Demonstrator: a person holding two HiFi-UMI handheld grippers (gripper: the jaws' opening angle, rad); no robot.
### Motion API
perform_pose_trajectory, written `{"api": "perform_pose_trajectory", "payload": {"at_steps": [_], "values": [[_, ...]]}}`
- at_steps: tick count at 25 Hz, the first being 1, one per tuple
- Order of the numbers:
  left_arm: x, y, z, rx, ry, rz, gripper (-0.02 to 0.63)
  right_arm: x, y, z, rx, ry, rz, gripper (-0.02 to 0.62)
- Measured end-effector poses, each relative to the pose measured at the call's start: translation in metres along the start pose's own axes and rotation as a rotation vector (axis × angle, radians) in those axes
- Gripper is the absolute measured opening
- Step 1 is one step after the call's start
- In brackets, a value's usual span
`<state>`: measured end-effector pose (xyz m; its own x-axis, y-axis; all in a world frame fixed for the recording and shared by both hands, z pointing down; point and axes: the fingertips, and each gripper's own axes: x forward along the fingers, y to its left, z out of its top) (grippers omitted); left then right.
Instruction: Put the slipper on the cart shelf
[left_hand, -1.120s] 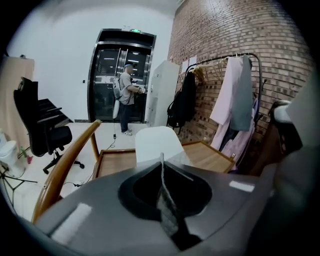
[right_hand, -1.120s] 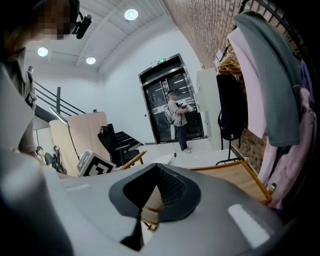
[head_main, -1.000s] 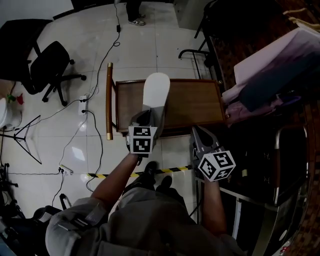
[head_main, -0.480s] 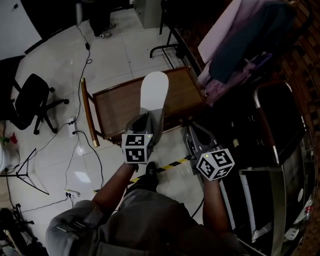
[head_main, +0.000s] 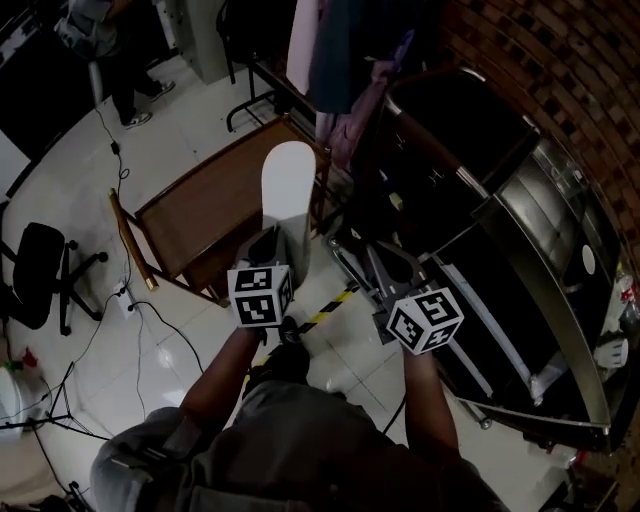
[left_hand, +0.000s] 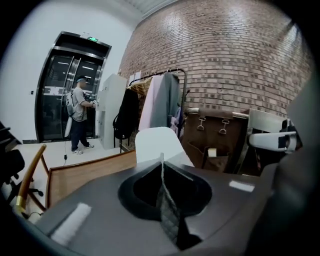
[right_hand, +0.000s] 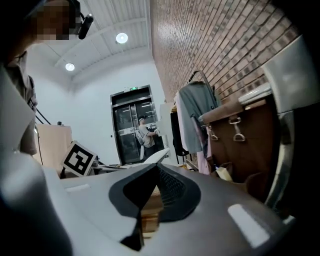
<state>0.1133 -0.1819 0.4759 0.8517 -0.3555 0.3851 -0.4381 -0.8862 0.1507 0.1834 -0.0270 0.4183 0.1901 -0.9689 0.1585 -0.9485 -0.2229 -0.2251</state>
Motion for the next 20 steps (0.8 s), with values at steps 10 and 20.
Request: {"api": "perform_pose_trajectory", "payload": {"at_steps": [10,20], "values": [[-0.069,-0.158,-0.059,0.082,0.056,-0.211,0.018,-0.18,-0.016,-0.023,0.042,-0.06,-0.199,0.0],[-0.105,-0.311,-0.117,0.205,0.149,-0.477,0.017,-0.342,-0.034,-0.05,0.101,-0.135,-0.456,0.0]]}}
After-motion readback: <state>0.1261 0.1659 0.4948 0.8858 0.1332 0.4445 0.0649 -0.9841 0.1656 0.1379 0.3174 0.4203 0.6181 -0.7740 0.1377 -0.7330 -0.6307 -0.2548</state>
